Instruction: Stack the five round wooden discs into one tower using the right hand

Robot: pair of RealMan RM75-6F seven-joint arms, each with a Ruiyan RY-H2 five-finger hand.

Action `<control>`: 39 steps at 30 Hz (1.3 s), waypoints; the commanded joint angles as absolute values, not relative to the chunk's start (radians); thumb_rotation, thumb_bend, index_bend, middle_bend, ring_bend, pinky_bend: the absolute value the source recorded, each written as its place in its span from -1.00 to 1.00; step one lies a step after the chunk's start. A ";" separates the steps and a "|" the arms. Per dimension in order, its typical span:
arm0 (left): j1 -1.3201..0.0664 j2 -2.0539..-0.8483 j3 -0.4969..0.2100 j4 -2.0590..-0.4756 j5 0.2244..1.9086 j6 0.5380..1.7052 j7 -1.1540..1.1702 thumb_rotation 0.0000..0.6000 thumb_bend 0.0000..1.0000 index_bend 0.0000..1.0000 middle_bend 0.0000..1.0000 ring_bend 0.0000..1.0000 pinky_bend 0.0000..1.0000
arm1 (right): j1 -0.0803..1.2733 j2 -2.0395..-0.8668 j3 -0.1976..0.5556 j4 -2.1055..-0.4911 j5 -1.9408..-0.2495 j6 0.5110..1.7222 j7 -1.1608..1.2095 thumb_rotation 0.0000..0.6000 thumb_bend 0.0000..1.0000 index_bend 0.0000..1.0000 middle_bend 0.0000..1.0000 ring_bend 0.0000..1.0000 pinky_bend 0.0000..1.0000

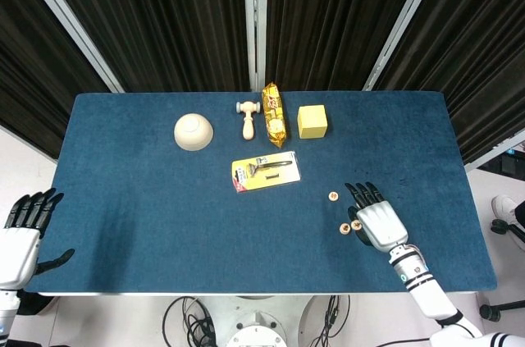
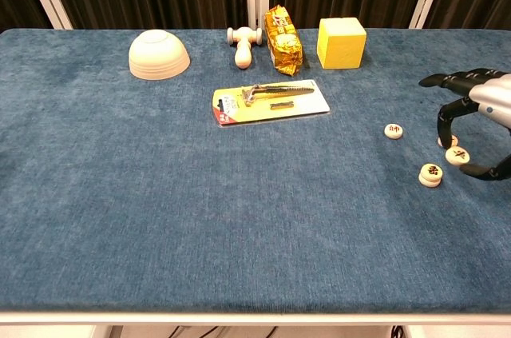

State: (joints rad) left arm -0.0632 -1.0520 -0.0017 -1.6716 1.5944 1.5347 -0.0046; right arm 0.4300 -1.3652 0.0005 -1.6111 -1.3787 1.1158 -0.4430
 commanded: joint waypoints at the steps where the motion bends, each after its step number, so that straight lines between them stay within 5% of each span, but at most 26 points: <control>1: -0.063 -1.052 -0.002 -1.671 1.594 1.535 -0.006 1.00 -0.73 -0.85 -1.00 -1.00 -1.00 | 0.431 -1.373 -0.005 -1.612 -1.380 1.109 -0.452 1.00 -0.53 0.06 -0.96 -1.00 -1.00; 39: -0.061 -1.050 -0.005 -1.665 1.591 1.542 -0.024 1.00 -0.73 -0.85 -1.00 -1.00 -1.00 | 0.453 -1.417 0.014 -1.590 -1.344 1.074 -0.472 1.00 -0.53 0.03 -0.96 -1.00 -1.00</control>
